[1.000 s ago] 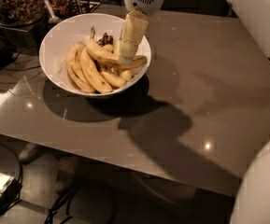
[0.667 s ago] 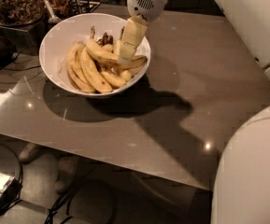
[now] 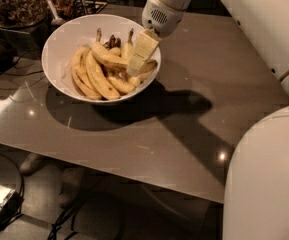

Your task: Pick banana from white bowl

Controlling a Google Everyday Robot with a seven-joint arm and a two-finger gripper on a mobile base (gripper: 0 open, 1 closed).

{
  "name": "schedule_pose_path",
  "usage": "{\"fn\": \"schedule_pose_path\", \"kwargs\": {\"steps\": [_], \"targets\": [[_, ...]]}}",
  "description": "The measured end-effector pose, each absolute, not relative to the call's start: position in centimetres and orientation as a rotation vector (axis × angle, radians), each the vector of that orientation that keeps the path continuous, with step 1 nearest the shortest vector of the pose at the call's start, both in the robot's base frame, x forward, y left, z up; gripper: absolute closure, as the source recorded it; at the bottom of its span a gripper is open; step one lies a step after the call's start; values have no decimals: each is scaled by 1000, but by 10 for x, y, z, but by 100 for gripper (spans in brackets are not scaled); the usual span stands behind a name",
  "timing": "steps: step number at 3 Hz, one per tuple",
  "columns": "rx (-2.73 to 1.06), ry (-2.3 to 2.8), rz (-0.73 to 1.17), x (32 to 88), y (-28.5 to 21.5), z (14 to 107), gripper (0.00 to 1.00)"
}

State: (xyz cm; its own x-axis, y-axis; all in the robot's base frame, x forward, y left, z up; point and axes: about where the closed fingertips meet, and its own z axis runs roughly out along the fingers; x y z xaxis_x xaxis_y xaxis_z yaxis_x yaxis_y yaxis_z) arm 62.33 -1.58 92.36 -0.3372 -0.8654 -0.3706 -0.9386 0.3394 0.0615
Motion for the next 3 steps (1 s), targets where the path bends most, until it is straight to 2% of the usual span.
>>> {"fn": "schedule_pose_path", "kwargs": {"steps": [1,3], "targets": [[-1617,2341,390,622,-16,924,14],[-1718,2329,176,615,5,938,12]]}}
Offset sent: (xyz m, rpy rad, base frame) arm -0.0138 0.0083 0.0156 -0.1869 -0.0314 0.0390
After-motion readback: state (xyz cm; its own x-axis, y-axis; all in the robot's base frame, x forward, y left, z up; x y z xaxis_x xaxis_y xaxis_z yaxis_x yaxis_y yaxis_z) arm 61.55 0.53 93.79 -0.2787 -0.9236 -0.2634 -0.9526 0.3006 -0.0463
